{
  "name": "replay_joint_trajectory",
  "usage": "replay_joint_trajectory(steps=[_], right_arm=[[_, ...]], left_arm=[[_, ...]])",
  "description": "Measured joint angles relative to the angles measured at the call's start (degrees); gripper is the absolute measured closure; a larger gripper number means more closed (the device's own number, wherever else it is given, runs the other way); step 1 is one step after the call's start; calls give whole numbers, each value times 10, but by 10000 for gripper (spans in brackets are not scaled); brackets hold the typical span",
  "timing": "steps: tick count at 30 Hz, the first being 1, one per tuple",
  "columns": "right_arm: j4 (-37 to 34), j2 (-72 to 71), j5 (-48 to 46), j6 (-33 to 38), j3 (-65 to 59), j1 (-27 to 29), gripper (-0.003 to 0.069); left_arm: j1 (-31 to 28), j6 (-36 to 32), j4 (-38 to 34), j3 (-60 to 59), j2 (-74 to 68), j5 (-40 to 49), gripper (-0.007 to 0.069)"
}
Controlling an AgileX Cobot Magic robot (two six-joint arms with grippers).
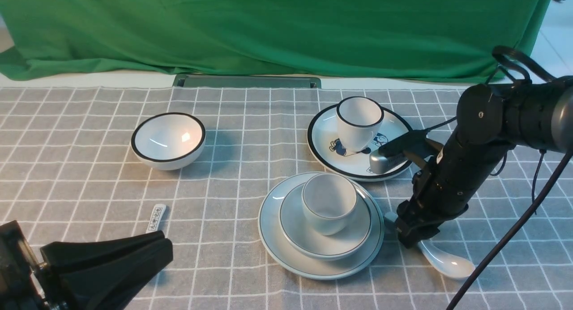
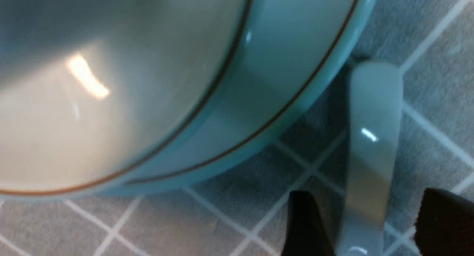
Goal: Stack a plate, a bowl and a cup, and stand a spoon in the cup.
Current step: Use the right arm to grab a blue soup spoon
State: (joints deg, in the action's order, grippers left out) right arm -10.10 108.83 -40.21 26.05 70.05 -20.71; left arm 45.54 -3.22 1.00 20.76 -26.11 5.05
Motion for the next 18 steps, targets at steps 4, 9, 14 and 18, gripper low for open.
replay_joint_trajectory(steps=[4, 9, 14, 18], right_arm=[[0, 1, 22, 0, 0, 0, 230], [1, 22, 17, 3, 2, 0, 249], [3, 29, 3, 3, 9, 0, 260], [8, 30, -15, 3, 11, -7, 433]], left_arm=[[0, 0, 0, 0, 0, 0, 613], [0, 0, 0, 0, 0, 0, 613], [0, 0, 0, 0, 0, 0, 613], [0, 0, 0, 0, 0, 6, 613]])
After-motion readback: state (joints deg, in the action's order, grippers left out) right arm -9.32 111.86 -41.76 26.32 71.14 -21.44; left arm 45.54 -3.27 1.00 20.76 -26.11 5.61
